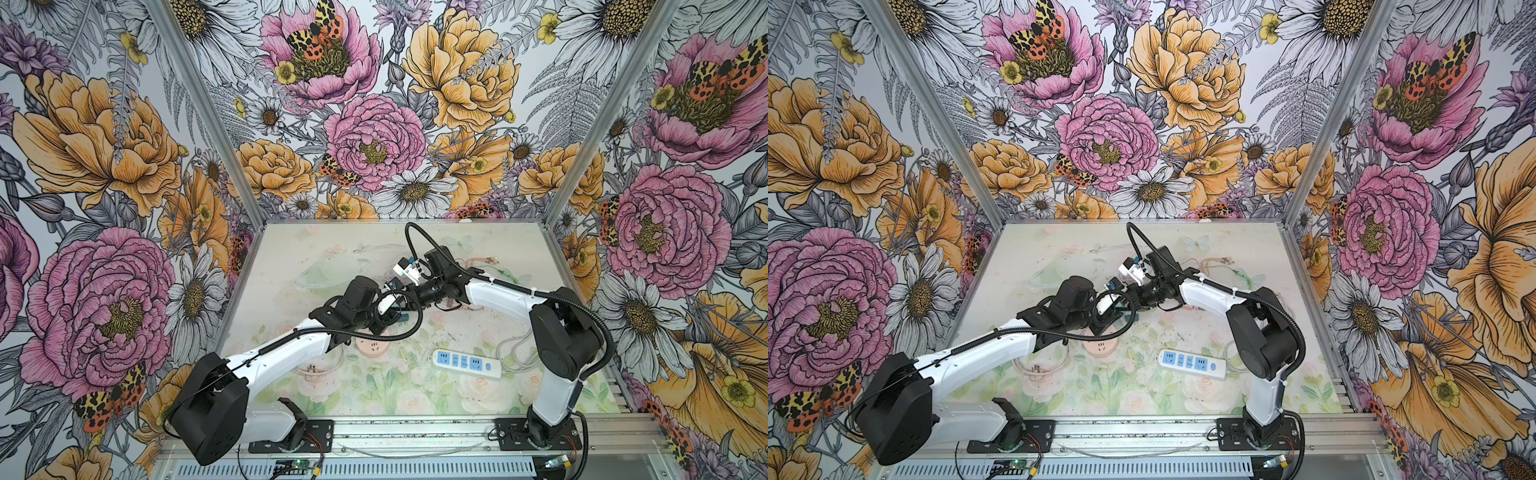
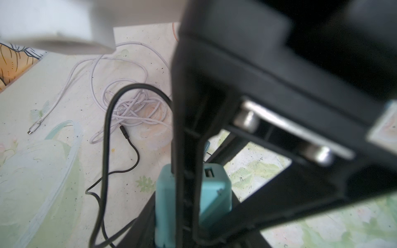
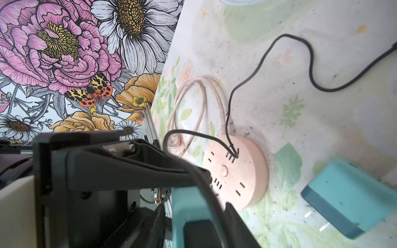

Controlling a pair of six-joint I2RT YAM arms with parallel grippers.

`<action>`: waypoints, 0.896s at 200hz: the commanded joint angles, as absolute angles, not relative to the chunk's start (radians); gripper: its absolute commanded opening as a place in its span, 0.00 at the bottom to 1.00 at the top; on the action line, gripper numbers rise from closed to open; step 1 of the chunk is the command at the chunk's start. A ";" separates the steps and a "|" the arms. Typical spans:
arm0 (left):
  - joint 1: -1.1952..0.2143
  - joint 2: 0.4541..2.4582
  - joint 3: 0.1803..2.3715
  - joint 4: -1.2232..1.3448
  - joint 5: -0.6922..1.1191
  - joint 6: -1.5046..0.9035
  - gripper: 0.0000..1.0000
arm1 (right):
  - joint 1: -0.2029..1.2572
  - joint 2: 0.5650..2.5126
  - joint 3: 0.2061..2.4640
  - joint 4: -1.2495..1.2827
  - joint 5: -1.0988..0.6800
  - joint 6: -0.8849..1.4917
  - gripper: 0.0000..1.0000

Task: Insert plugs into power strip
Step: Pass the plug.

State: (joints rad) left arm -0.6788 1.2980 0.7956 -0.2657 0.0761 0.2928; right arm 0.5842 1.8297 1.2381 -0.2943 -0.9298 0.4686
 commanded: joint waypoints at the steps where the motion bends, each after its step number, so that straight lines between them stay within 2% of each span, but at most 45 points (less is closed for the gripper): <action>1: -0.687 1.300 0.837 -0.273 0.090 0.334 0.38 | 0.591 1.853 1.233 -0.269 -0.948 0.445 0.38; 33: -0.690 1.311 0.853 -0.290 0.094 0.354 0.39 | 0.591 1.860 1.229 -0.268 -0.949 0.451 0.21; 47: -0.693 1.316 0.859 -0.307 0.093 0.370 0.40 | 0.591 1.861 1.229 -0.269 -0.951 0.452 0.18; 132: -0.716 1.310 0.862 -0.327 0.088 0.471 0.37 | 0.592 1.869 1.222 -0.271 -0.992 0.437 0.24; 161: -0.718 1.314 0.884 -0.342 0.084 0.517 0.37 | 0.591 1.868 1.209 -0.270 -1.011 0.420 0.20; 179: -0.718 1.327 0.903 -0.353 0.067 0.537 0.38 | 0.591 1.877 1.206 -0.270 -1.010 0.418 0.12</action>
State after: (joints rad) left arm -0.6991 1.3186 0.8406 -0.3603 0.0685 0.4500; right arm 0.5831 1.8465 1.2198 -0.2825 -1.0000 0.4477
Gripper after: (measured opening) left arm 0.444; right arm 0.285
